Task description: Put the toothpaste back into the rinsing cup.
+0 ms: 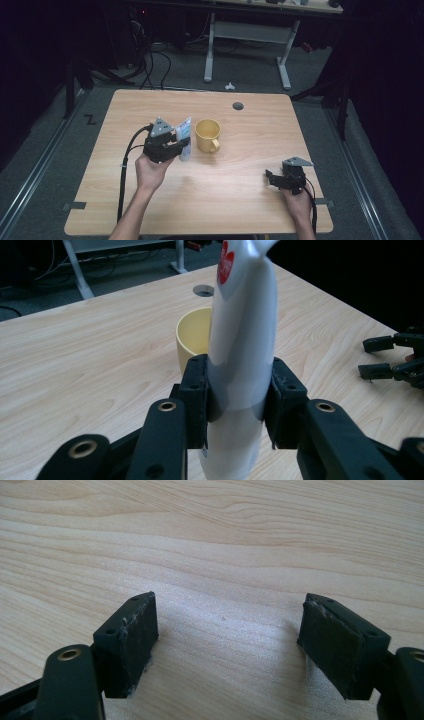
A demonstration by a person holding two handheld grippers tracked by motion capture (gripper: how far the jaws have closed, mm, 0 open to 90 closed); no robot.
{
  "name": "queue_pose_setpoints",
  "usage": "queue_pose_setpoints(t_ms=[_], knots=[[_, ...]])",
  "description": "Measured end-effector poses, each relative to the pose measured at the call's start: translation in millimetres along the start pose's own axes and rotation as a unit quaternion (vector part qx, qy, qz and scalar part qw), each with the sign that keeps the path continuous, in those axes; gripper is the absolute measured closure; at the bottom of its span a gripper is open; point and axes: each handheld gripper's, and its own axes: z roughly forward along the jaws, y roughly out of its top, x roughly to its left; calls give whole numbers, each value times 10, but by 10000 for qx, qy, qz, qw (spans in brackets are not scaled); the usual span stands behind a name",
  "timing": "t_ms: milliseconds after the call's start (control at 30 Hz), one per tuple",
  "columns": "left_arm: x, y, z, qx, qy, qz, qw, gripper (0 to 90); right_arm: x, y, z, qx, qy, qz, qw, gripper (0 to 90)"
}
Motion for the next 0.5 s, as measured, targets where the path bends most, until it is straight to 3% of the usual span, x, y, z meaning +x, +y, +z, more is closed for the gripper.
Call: queue_pose_setpoints(t_ms=[500], knots=[[-2,299,96,-118,-68,93,9999,674,0,-1,-1,2,6,-4,10000,235]])
